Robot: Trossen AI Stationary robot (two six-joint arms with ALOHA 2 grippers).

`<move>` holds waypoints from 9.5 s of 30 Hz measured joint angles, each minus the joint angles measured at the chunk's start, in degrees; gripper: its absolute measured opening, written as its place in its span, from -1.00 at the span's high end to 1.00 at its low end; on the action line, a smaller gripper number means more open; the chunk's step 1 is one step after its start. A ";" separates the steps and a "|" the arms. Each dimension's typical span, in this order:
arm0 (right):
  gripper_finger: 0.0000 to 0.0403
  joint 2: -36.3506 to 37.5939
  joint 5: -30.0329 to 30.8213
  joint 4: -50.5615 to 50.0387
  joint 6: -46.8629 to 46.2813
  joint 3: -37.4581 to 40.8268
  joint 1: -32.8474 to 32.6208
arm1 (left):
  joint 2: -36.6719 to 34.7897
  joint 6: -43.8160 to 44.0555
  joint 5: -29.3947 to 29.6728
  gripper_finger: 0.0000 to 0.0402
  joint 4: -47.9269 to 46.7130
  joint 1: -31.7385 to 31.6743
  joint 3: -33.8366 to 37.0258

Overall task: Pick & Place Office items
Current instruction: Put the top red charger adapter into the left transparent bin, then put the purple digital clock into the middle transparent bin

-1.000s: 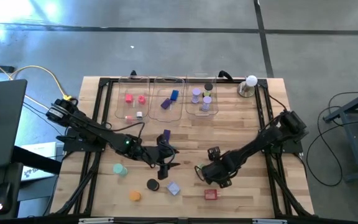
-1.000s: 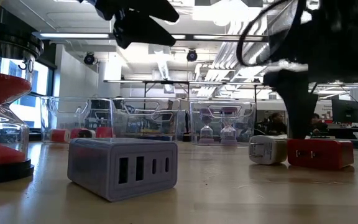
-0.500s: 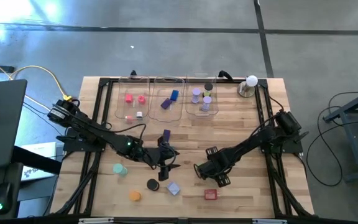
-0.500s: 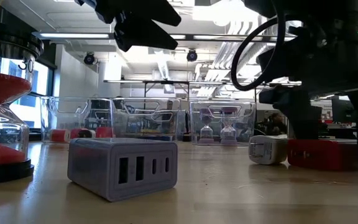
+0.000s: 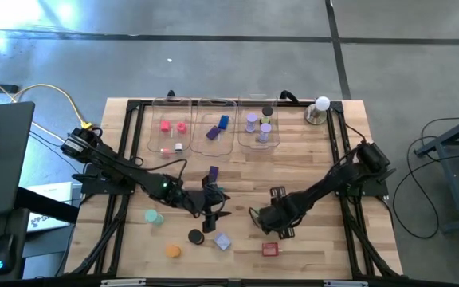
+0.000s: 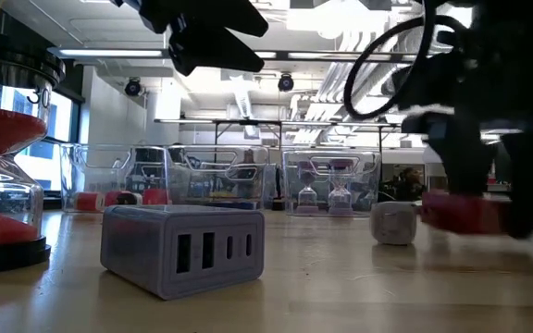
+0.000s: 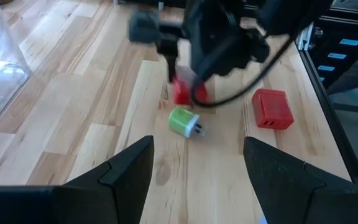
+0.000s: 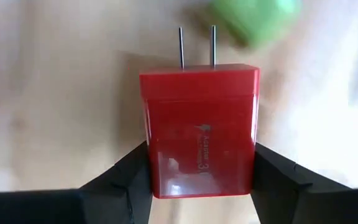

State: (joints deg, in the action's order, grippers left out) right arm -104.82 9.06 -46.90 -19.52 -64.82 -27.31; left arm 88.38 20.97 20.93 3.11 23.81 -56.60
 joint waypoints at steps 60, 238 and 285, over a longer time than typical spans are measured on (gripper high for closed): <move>0.03 9.79 50.55 26.17 12.81 -0.26 6.93 | -0.04 0.31 7.88 -0.59 11.77 -14.10 0.00; -0.65 9.70 38.45 13.37 -1.51 -0.26 3.43 | -17.96 25.69 -9.04 -0.46 -50.49 -22.46 -7.03; -0.65 9.73 35.48 14.76 -1.70 -0.26 3.41 | 9.61 36.37 -1.10 -0.46 -34.36 -19.77 -6.93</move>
State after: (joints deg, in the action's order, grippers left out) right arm -95.09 44.55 -32.14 -21.21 -65.08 -23.90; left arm 97.99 57.34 19.83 -31.25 4.04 -63.53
